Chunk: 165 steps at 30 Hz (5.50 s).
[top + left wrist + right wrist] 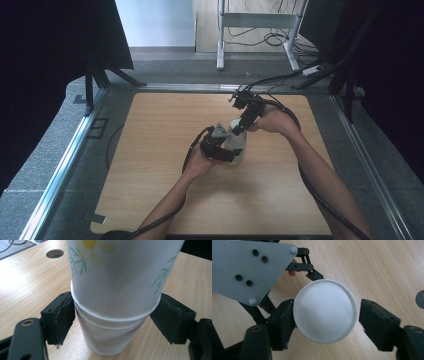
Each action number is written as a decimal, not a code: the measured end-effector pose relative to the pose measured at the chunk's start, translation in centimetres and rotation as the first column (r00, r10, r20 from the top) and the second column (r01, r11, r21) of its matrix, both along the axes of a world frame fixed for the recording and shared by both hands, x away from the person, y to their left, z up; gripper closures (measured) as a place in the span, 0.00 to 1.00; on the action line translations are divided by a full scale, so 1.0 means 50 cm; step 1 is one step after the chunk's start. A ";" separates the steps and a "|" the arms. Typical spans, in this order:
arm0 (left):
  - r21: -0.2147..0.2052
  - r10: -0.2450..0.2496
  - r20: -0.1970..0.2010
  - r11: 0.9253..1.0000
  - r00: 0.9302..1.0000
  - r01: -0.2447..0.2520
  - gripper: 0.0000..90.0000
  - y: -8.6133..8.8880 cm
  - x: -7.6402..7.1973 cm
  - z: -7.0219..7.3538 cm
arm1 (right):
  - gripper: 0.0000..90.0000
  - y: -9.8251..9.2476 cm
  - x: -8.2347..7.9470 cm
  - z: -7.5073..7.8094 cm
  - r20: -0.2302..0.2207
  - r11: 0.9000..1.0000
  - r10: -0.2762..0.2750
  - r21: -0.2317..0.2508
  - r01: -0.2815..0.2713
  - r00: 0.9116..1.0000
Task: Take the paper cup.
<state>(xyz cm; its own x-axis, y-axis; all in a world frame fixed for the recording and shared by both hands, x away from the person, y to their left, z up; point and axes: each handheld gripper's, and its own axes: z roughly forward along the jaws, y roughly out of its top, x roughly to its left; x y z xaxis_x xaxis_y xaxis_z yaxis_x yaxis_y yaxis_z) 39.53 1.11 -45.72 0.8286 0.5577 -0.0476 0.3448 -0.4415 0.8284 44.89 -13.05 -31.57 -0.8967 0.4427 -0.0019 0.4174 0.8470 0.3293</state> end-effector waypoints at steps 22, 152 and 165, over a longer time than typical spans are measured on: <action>0.009 -0.001 0.000 1.000 1.000 0.001 0.23 -0.001 -0.001 0.001 | 0.41 0.018 -0.003 0.058 -0.014 0.998 0.008 -0.061 -0.009 1.000; 0.117 -0.353 -0.039 0.928 0.935 0.355 0.10 0.076 -0.184 -0.024 | 0.41 -0.154 -0.263 -0.207 0.171 0.797 0.195 0.546 -0.258 0.966; 0.129 -0.373 -0.054 0.917 0.926 0.377 0.15 0.065 -0.187 -0.046 | 0.41 -0.156 -0.269 -0.223 0.174 0.782 0.198 0.565 -0.263 0.965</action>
